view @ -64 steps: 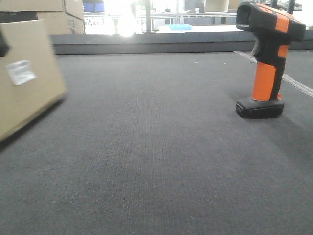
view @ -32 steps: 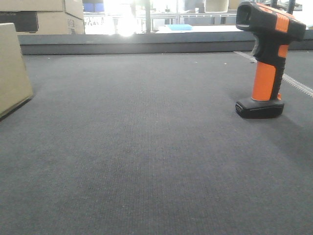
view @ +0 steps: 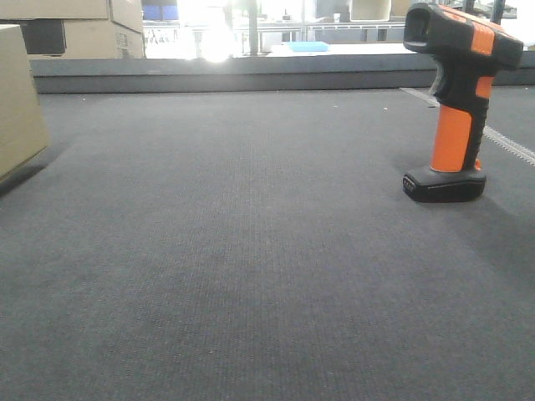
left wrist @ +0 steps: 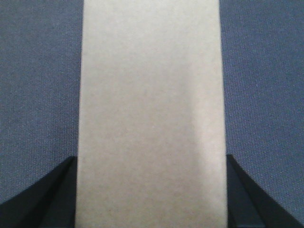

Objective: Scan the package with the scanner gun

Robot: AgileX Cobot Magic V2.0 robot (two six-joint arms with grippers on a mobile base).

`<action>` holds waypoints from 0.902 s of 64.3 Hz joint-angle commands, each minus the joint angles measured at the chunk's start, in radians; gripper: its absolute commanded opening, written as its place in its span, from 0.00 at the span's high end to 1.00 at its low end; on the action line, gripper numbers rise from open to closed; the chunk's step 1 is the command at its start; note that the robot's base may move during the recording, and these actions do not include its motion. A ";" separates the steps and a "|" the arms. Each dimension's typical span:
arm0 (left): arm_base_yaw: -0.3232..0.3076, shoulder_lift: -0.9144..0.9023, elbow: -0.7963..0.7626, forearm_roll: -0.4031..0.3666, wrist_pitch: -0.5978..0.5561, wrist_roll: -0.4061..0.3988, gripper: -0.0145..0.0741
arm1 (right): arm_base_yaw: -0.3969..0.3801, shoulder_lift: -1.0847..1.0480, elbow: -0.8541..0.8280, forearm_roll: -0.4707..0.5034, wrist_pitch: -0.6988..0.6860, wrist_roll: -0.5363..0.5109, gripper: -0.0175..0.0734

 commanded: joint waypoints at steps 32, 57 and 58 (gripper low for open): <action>0.003 -0.012 -0.017 0.055 -0.034 -0.038 0.32 | -0.003 -0.006 0.000 0.012 -0.063 -0.010 0.98; 0.003 -0.123 -0.136 0.053 0.102 -0.131 0.40 | -0.003 -0.006 0.000 0.018 -0.066 -0.010 0.98; 0.003 -0.132 -0.136 0.053 0.105 -0.131 0.42 | -0.003 -0.006 0.000 0.026 -0.066 -0.010 0.98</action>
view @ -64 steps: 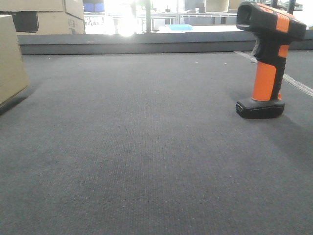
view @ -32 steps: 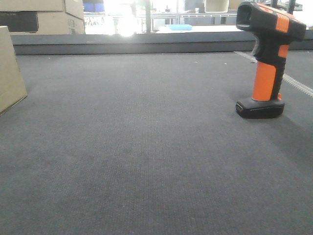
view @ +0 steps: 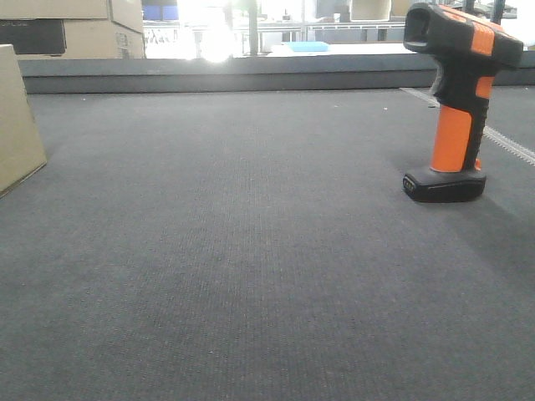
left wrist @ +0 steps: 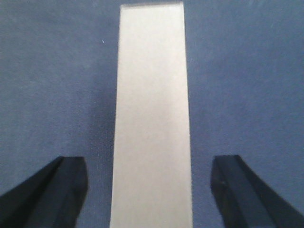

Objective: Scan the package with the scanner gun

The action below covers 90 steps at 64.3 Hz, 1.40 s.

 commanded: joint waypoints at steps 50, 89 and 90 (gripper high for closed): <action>0.003 -0.764 0.653 -0.235 -0.454 -0.036 0.96 | -0.003 -0.006 -0.029 0.083 0.002 -0.025 0.98; 0.003 -1.230 0.937 -0.220 -0.551 -0.036 0.96 | -0.289 -0.022 -0.176 -0.037 0.171 -0.026 0.98; 0.003 -1.235 0.937 -0.220 -0.549 -0.036 0.96 | -0.289 -0.023 -0.176 -0.037 0.173 -0.026 0.98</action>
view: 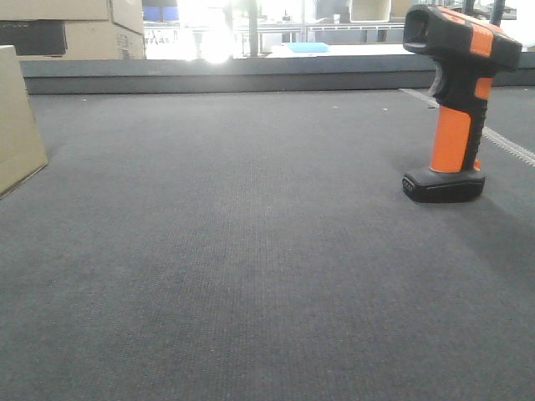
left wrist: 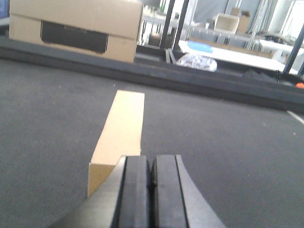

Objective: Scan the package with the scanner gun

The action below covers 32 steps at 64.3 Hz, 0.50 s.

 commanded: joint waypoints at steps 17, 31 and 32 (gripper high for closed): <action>0.003 -0.081 0.010 0.001 -0.004 0.000 0.96 | -0.006 -0.105 -0.009 -0.005 0.048 -0.007 0.98; 0.003 -0.081 0.010 0.001 -0.007 0.000 0.96 | 0.012 -0.134 -0.009 0.180 0.048 -0.007 0.98; 0.003 -0.081 0.010 0.001 -0.007 0.000 0.96 | 0.018 -0.136 -0.009 0.185 0.048 -0.007 0.98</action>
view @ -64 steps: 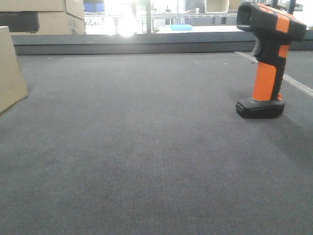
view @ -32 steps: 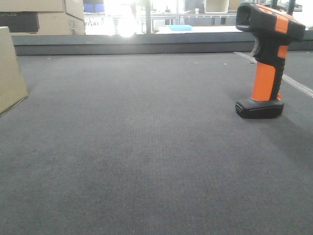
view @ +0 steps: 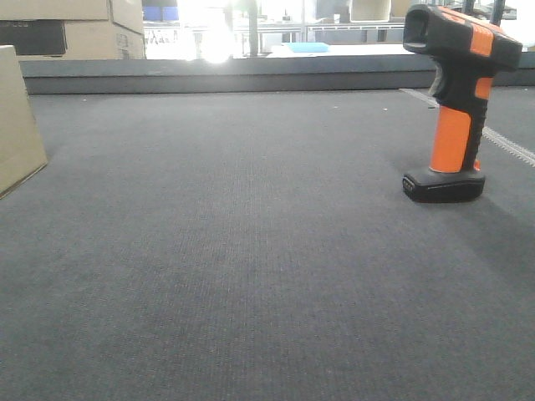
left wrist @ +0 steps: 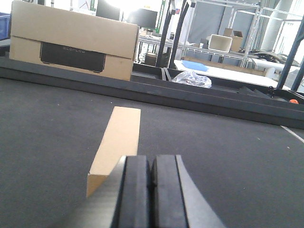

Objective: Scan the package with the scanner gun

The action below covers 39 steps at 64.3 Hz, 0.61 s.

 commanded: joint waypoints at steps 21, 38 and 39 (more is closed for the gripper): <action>0.003 -0.006 0.002 0.001 -0.014 0.000 0.96 | 0.173 -0.035 -0.009 0.075 -0.013 -0.007 0.98; 0.003 -0.006 0.002 0.001 -0.016 0.000 0.96 | 0.177 -0.035 -0.009 0.058 -0.014 -0.007 0.98; 0.003 -0.006 0.002 0.001 -0.016 0.000 0.96 | 0.177 -0.035 -0.009 0.058 -0.014 -0.007 0.98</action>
